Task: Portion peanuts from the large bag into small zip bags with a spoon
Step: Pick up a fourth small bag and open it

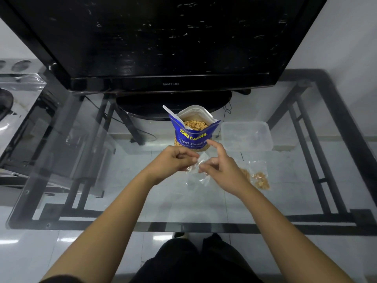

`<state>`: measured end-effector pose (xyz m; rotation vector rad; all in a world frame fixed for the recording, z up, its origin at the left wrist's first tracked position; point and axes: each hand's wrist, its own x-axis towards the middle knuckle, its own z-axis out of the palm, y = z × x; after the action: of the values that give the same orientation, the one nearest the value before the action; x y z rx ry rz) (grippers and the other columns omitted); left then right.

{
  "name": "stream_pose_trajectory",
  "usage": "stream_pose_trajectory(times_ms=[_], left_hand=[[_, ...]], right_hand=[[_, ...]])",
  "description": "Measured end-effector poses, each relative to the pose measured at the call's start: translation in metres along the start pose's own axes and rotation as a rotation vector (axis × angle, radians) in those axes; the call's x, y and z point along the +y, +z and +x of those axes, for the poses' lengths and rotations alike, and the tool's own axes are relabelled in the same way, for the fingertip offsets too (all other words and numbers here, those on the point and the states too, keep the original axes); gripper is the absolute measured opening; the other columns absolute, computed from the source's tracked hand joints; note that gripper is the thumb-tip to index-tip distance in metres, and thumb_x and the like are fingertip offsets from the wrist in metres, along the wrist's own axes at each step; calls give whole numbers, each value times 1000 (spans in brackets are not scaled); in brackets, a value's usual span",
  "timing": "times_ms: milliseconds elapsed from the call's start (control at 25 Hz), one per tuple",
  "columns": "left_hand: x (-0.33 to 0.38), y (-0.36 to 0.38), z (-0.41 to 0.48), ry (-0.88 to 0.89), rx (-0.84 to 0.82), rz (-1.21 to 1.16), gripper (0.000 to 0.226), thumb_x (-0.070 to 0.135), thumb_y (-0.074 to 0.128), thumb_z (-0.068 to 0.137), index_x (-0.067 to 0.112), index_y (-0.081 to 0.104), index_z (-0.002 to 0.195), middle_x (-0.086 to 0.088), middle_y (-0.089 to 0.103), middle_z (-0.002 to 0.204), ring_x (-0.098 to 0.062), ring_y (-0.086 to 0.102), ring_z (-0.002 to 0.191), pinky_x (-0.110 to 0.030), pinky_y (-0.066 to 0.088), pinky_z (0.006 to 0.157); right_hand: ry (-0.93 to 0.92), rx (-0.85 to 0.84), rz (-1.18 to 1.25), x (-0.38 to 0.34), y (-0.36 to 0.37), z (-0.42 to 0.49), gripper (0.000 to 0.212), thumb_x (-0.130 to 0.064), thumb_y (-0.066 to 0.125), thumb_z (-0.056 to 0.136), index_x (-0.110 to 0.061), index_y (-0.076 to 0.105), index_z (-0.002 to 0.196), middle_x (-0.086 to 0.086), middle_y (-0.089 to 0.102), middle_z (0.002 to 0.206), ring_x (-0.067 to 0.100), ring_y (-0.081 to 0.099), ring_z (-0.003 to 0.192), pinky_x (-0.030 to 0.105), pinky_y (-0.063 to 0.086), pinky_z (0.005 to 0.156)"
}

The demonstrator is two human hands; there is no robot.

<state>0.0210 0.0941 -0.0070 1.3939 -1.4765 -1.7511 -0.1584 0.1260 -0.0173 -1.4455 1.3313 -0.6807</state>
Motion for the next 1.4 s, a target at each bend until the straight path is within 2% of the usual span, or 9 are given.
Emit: stream_pose_trajectory(times_ms=[160,320,640,840,960,1080,1160,1280,1400], left_hand=[[12,-3,-4,-22,-19,-187,16,5,58,87,7,67,100,-5,69,92,-13,66,81,-22,55,68],[23,-3,-9,2,-41,-191,17,5,56,88,11,70,95,-3,73,83,-11,67,73,-20,55,68],[39,-6,-20,40,-13,-229,21,-4,57,85,0,65,105,-7,71,84,-13,69,74,-18,53,64],[47,-13,-23,121,204,-159,26,-6,61,82,15,64,96,3,66,62,-10,60,60,-18,51,60],[51,-17,-26,134,215,-178,37,-7,64,79,16,56,106,-2,68,64,-16,63,67,-24,55,67],[52,-15,-24,193,337,90,42,-4,65,77,22,50,106,-4,70,70,-21,65,69,-29,55,74],[53,-12,-23,251,429,229,43,-1,66,75,27,46,100,-6,70,74,-23,65,71,-26,54,72],[53,-7,-21,312,504,251,48,0,65,76,36,37,88,-8,69,75,-11,59,63,-12,49,63],[51,-6,-18,345,537,258,50,-1,65,76,35,32,84,-10,68,76,-6,56,59,-12,47,60]], right_hand=[[-25,-39,-15,-16,-11,-1,68,-19,60,89,-28,18,142,-11,71,81,-1,65,86,15,45,83],[-61,-73,-59,-26,-17,-2,72,-21,61,88,-28,17,144,-10,72,82,-2,64,88,16,45,84],[-93,-93,-69,-42,-24,1,73,-23,63,87,-32,17,143,-6,73,84,3,65,89,27,47,91],[-59,-46,-97,-39,-34,4,73,-30,72,78,-33,29,137,-8,69,82,-1,61,78,24,42,81],[19,-20,61,-35,-42,2,73,-24,74,77,-32,30,135,-8,70,80,5,65,87,25,45,86],[31,-78,231,-35,-44,2,77,-14,71,80,-32,25,139,0,72,87,15,68,93,32,53,89],[31,-50,242,-34,-46,4,77,-13,70,81,-34,24,140,0,72,91,15,68,93,33,54,88],[21,84,241,-33,-50,5,78,-17,72,79,-34,26,139,4,69,91,16,70,89,28,55,83],[21,105,277,-34,-54,6,77,-16,69,81,-34,24,141,4,71,94,14,69,89,21,55,75]])
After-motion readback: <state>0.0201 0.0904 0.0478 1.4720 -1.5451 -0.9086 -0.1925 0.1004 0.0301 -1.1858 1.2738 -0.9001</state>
